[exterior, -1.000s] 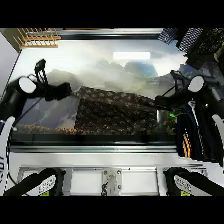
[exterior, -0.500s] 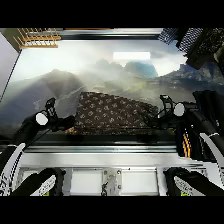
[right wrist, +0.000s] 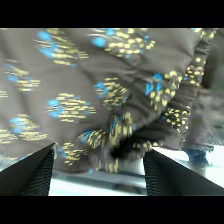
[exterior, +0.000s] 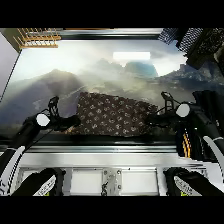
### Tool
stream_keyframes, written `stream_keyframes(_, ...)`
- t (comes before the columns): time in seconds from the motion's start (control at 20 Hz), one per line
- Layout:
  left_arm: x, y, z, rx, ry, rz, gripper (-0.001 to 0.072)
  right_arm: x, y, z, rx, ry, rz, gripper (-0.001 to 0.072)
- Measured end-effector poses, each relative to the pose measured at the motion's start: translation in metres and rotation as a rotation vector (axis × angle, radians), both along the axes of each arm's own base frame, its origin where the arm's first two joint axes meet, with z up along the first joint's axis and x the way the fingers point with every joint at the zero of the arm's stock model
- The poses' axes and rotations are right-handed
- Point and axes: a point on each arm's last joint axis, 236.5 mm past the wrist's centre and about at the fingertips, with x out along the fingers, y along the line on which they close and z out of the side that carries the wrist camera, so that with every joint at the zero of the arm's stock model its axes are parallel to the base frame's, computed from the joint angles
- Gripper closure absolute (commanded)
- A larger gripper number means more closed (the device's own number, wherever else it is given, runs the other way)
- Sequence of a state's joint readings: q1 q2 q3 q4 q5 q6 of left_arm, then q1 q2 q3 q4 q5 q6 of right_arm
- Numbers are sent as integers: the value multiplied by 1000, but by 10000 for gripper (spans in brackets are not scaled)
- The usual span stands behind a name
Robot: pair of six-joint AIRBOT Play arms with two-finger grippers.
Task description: Fold the clothes and pants, and hang the long-sleeved shirts on hangers.
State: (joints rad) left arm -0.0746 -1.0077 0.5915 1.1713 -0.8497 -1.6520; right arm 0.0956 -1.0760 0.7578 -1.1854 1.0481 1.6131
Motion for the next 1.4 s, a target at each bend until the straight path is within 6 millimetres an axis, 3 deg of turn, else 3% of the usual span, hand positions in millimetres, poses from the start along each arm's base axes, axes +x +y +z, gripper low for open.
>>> stream_keyframes(0.1,8,0,30,12,-68,-28,147,4,-12,24,24,-51,-23,2)
stream_keyframes(0.15,10,0,46,15,-104,-39,182,3,-24,34,28,-70,-39,1)
stream_keyframes(0.2,11,-1,59,15,-136,-44,372,2,-37,41,29,-79,-58,2)
stream_keyframes(0.25,11,-1,70,13,-165,-48,605,1,-49,43,30,-81,-76,2)
stream_keyframes(0.3,11,-2,80,11,-189,-51,704,0,-60,43,36,-82,-97,2)
stream_keyframes(0.45,9,-9,98,-1,-238,-72,704,1,-82,26,99,-65,-159,1)
stream_keyframes(0.6,4,-27,99,-21,-234,-121,704,7,-89,-5,195,-30,-183,2)
stream_keyframes(0.85,-2,-61,83,-40,-195,-204,704,17,-68,-48,379,28,-164,3)
stream_keyframes(1.05,0,-81,73,-55,-181,-217,704,21,-39,-61,477,65,-144,8)
stream_keyframes(1.1,-1,-85,70,-57,-174,-223,704,21,-32,-63,485,73,-135,155)
stream_keyframes(1.15,-2,-89,67,-58,-168,-229,704,22,-28,-67,479,74,-130,383)
stream_keyframes(1.2,-2,-93,64,-60,-161,-235,704,22,-26,-72,467,78,-127,552)
stream_keyframes(1.25,-3,-96,60,-59,-153,-242,704,23,-24,-76,452,77,-121,652)
stream_keyframes(1.3,-4,-100,58,-59,-148,-249,703,25,-20,-75,462,75,-124,695)
stream_keyframes(1.4,-5,-106,51,-61,-136,-253,704,28,-17,-73,468,68,-127,696)
